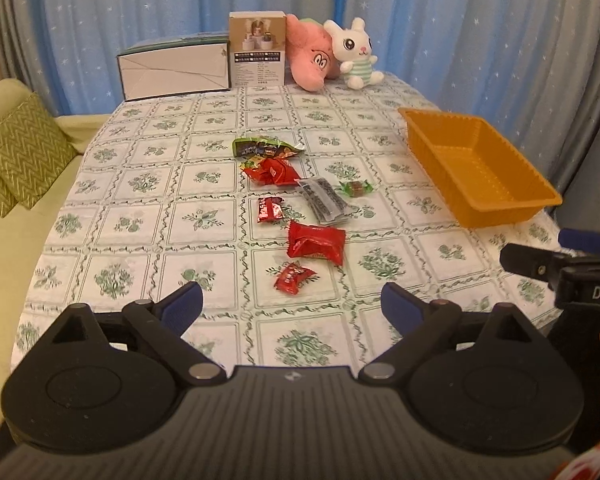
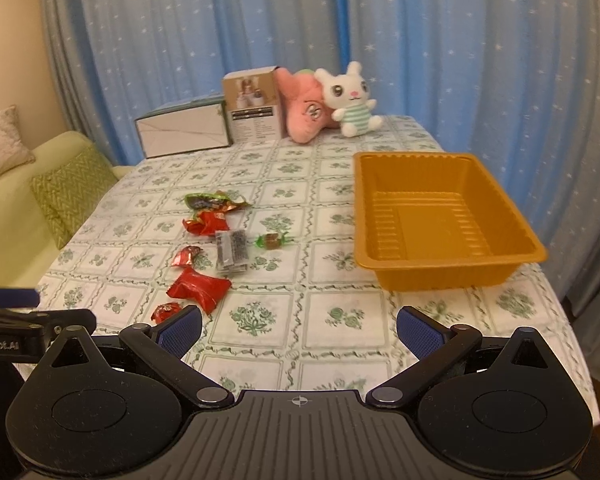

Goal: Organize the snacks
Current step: 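Grasp the small red candy with the left tool while the right tool grasps the red snack bar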

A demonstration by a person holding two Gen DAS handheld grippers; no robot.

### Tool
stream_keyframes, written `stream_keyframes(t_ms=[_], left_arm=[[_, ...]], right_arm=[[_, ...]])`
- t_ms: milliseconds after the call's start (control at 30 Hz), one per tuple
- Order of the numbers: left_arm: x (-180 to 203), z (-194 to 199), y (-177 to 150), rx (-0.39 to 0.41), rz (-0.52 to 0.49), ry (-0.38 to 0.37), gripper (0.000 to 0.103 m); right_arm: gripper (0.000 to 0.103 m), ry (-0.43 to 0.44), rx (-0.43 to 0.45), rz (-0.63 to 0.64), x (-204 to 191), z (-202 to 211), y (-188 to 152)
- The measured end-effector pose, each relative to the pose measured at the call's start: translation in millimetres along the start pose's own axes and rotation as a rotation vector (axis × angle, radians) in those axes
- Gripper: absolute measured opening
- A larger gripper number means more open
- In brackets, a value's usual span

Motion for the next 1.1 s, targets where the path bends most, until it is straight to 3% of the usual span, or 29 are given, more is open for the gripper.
stream_keyframes(t_ms=[233, 400, 533, 667, 800, 1033, 1100], left_arm=[[-4, -49, 8, -0.056, -0.149, -0.053, 0.074], [-6, -91, 8, -0.133, -0.176, -0.144, 0.057], [-7, -119, 7, -0.164, -0.244, -0.149, 0.04], [-7, -134, 3, -0.182, -0.27, -0.186, 0.036], [-8, -143, 0, -0.204, -0.275, -0.205, 0.021], [-16, -136, 2, -0.204, -0.281, -0.169, 0.017], [-25, -133, 5, -0.199, -0.248, -0.15, 0.017]], right_arm=[[0.102, 0.041, -0.029, 0.029, 1, -38, 1], [0.102, 0.072, -0.053, 0.09, -5, -68, -1], [0.088, 0.104, -0.083, 0.124, -9, -91, -3], [0.087, 0.124, -0.099, 0.135, -11, -110, -4], [0.087, 0.144, -0.104, 0.154, -16, -123, -1], [0.086, 0.202, -0.088, 0.243, -35, -138, 9], [0.079, 0.232, -0.082, 0.289, -44, -142, 11]])
Point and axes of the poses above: each gripper's, at about its wrist camera, not at the fingertips, and z roughly against the way its jaws point, x to its right, y to its top, the point moved 6 cm from there along -z, roughly the way its jaws point, and after that the axes turned 3 degrees about z, right-handed, at the moved point
